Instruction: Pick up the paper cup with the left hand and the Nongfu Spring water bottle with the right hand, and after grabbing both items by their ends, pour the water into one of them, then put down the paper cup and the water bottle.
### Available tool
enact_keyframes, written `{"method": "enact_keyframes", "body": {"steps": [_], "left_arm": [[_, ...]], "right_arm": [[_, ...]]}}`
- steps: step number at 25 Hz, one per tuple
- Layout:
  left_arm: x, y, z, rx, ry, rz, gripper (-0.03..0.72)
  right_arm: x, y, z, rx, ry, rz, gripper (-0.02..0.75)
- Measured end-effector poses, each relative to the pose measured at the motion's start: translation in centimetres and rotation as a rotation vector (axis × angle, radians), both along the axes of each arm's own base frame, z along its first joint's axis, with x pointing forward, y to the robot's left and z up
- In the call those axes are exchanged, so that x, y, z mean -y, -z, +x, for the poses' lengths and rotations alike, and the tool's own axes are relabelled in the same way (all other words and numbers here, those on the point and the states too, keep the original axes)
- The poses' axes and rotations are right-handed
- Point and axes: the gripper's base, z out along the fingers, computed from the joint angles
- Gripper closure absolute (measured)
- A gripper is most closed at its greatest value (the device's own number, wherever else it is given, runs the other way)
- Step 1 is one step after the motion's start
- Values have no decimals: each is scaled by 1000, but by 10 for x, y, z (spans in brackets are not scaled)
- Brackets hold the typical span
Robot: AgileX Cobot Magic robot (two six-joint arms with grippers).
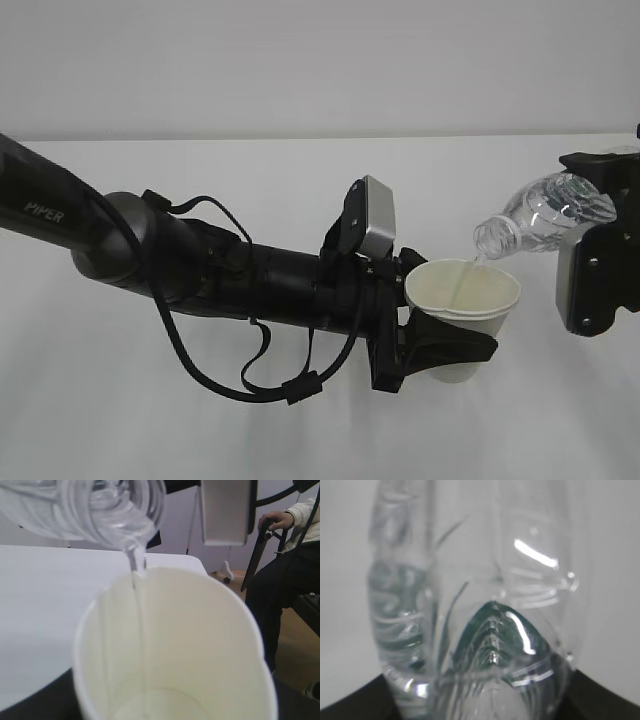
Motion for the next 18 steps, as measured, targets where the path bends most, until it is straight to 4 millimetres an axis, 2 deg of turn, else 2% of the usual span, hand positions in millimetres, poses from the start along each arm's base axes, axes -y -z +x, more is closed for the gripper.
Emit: {"method": "enact_keyframes", "body": {"steps": [18], "left_arm": [[0, 0, 0, -1, 0, 1, 253]], "right_arm": [[0, 0, 0, 3, -5, -6, 324]]}}
